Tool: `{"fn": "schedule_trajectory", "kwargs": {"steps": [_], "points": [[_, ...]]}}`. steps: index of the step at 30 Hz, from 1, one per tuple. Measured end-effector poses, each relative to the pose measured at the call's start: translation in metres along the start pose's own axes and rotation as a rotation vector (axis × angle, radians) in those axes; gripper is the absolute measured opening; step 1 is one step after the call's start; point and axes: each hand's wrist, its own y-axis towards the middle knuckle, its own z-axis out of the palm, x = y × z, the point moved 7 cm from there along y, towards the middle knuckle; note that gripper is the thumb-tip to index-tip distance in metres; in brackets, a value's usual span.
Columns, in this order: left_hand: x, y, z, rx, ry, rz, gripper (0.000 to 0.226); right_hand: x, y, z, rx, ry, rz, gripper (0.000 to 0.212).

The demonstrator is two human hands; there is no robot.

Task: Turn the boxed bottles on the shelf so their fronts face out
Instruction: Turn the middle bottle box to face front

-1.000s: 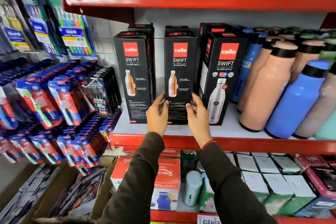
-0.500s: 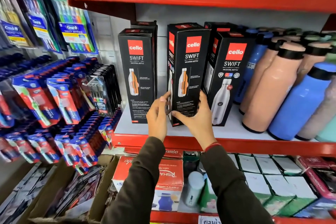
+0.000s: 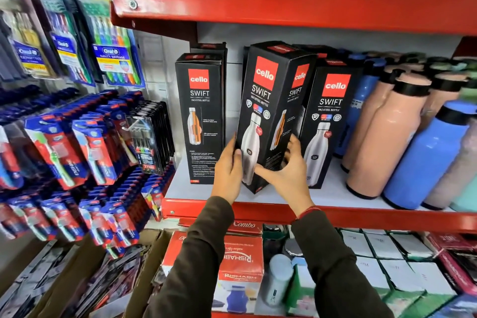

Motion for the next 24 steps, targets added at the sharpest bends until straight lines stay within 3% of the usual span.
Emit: {"fn": "schedule_trajectory", "kwargs": {"steps": [5,12,24], "points": [[0.007,0.0,-0.004,0.015,-0.022,-0.052,0.038,-0.005,0.0,0.002,0.108,-0.019,-0.005,0.108],[0.001,0.0,-0.008,0.013,-0.029,-0.008,0.037,-0.007,0.0,0.006,0.133,-0.058,-0.015,0.081],[0.018,-0.005,0.002,-0.056,0.128,-0.05,0.036,-0.022,0.008,0.02,0.161,-0.27,0.017,0.079]]}}
